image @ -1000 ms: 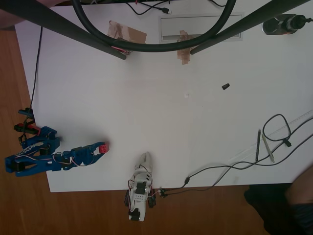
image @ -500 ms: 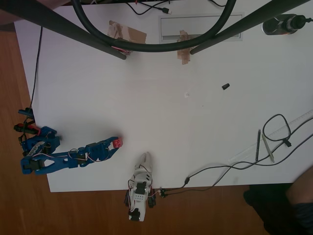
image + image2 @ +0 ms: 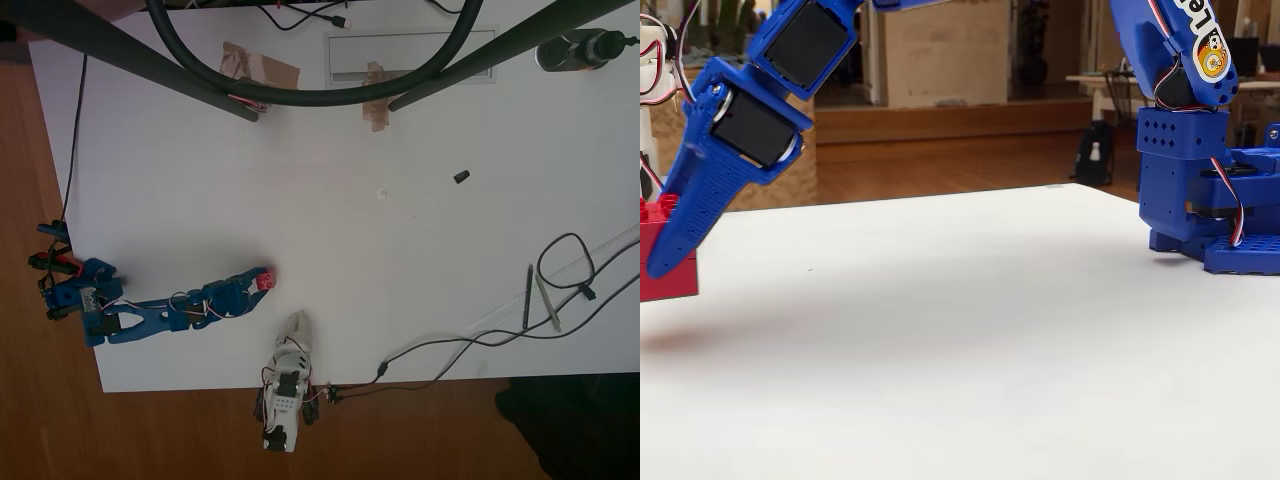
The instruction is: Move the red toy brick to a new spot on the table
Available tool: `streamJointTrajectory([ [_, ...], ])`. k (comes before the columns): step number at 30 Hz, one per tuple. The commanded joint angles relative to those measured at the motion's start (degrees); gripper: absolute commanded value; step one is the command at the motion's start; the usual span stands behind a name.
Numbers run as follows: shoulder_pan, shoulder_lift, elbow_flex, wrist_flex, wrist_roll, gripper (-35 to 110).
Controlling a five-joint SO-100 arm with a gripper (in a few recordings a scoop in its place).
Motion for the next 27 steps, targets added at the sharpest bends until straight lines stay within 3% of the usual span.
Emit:
streamJointTrajectory([
  [1, -0.9, -0.5, -11.0, -1.8, 4.6, 0],
  [13, 0.4, -7.6, -13.4, -12.9, 11.9, 1],
  [27, 2.1, -6.8, -12.8, -12.5, 12.9, 25],
])
